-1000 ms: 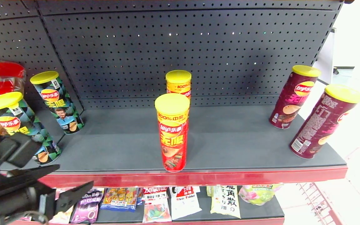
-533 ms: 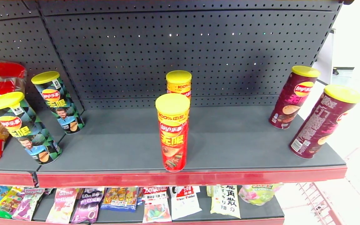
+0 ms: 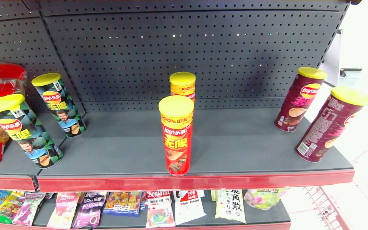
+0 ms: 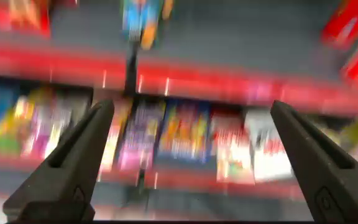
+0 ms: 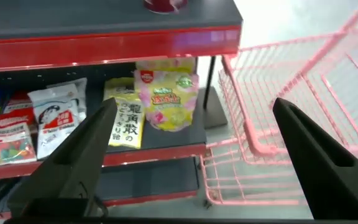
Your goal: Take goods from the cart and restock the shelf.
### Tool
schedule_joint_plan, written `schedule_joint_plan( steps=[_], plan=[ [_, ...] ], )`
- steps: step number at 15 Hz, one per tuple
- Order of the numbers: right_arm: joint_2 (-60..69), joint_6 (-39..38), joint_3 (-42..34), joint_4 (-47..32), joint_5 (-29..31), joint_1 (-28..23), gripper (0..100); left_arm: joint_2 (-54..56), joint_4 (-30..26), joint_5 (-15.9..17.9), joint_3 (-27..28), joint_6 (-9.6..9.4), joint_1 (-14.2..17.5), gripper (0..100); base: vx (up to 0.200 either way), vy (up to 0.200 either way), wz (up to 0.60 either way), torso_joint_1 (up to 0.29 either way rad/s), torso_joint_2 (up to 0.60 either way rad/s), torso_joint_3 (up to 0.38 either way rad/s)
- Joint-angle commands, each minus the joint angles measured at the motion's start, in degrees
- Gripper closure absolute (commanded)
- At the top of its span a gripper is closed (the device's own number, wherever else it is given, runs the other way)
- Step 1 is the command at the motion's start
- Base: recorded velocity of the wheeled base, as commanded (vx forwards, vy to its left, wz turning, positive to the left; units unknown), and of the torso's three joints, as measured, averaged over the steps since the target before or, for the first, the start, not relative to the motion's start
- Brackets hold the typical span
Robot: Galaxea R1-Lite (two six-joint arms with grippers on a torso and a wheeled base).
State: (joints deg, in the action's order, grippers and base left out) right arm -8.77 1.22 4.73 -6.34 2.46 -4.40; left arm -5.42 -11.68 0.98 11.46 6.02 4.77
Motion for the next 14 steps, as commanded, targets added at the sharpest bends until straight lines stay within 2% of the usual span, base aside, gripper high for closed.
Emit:
schedule_joint_plan(
  steps=[1, 2, 4, 5, 7, 8, 9, 10, 11, 14],
  plan=[
    [4.8, 1.8, -0.6, 0.4, -0.4, 2.1, 0, 0.0, 8.3, 0.8, -8.2, -1.45, 0.2, 0, 0.000, 0.000, 0.00, 0.000, 0.00, 0.000],
    [4.9, -1.4, -0.8, 0.5, 2.9, 2.1, 0, 0.0, 9.0, -0.9, -8.7, -1.98, 0.2, 0, 0.000, 0.000, 0.00, 0.000, 0.00, 0.000],
    [4.9, -1.9, -1.4, 2.0, 9.5, 2.2, 0, 0.0, 10.4, -6.1, -9.3, -2.15, 0.2, 0, 0.000, 0.000, 0.00, 0.000, 0.00, 0.000],
    [4.9, -2.0, -1.9, 3.0, 9.9, 2.1, 0, 0.0, 11.4, -7.6, -9.8, -2.24, 0.2, 0, 0.000, 0.000, 0.00, 0.000, 0.00, 0.000],
    [5.2, -0.3, -3.5, 6.8, 9.8, 2.5, 0, -0.1, 14.2, -8.1, -11.4, -3.03, 0.2, 0, 0.000, 0.000, 0.00, 0.000, 0.00, 0.000],
    [6.4, 0.9, -4.3, 8.8, 9.3, 3.2, 0, -0.1, 14.1, -7.6, -11.4, -2.77, 0.2, 0, 0.000, 0.000, 0.00, 0.000, 0.00, 0.000],
    [7.6, 1.0, -4.3, 8.6, 4.3, 4.9, 0, 0.0, 11.9, -5.4, -11.5, -3.03, 0.2, 0, 0.000, 0.000, 0.00, 0.000, 0.00, 0.000],
    [8.3, 1.0, -4.3, 8.6, -0.5, 4.4, 0, 0.0, 11.9, -1.9, -11.5, -4.09, 0.2, 0, 0.000, 0.000, 0.00, 0.000, 0.00, 0.000],
    [8.8, 0.9, -4.3, 8.5, -1.8, 4.3, 0, 0.0, 11.8, -0.3, -11.5, -5.32, 0.2, 0, 0.000, 0.000, 0.00, 0.000, 0.00, 0.000],
    [6.9, -1.5, -4.2, 8.4, 3.2, 4.0, 0, 0.0, 11.7, 0.2, -11.4, -5.76, 0.2, 0, 0.000, 0.000, 0.00, 0.000, 0.00, 0.000]
  ],
)
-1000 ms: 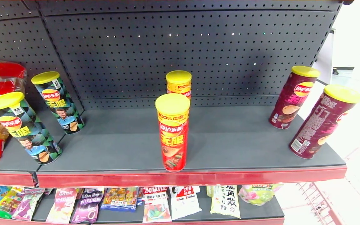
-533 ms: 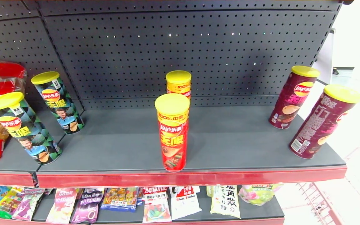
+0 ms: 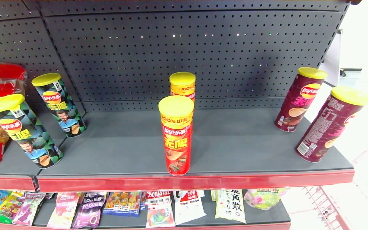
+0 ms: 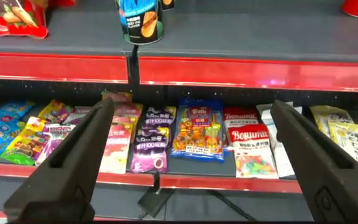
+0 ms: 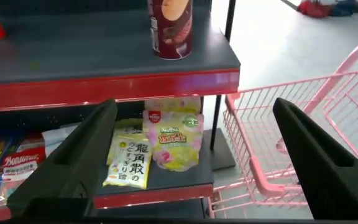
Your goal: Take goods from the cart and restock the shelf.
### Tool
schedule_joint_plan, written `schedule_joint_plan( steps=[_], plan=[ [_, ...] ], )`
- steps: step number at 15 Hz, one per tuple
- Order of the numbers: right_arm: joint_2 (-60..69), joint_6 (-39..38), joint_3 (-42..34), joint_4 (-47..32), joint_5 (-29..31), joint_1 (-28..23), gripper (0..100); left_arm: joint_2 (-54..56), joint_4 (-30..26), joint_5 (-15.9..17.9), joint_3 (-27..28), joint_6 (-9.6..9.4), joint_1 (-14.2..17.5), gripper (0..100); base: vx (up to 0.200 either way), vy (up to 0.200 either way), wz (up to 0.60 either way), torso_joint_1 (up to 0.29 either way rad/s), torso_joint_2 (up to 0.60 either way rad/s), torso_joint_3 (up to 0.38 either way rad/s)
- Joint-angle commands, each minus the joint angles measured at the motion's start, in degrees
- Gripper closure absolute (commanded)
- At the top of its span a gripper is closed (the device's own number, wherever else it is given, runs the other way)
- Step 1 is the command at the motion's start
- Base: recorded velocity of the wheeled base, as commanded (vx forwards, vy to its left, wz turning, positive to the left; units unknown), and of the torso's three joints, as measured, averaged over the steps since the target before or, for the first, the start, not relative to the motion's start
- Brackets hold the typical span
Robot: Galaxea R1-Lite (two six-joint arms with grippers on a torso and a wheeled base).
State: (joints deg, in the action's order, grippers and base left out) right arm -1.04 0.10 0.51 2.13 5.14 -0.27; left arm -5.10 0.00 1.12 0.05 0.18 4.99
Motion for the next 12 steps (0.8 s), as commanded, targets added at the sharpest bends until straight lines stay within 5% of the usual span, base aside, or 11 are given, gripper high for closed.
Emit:
schedule_joint_plan(
  steps=[1, 3, 12],
  plan=[
    [-0.7, -0.1, -0.1, 0.0, -1.3, 0.7, 0, -0.4, 0.0, 0.0, 0.0, 0.08, 0.0, 0, 0.000, 0.000, 0.00, 0.000, 0.00, 0.000],
    [1.0, 1.1, -0.5, -2.5, -5.9, 0.3, 0, -0.4, 0.0, 0.0, 0.0, 0.08, 0.0, 0, 0.000, 0.000, 0.00, 0.000, 0.00, 0.000],
    [0.9, 0.1, -0.5, -2.0, -4.6, 0.3, 0, -0.4, 0.0, -0.2, 0.0, 0.17, 0.0, 0, 0.000, 0.000, 0.00, 0.000, 0.00, 0.000]
  ],
)
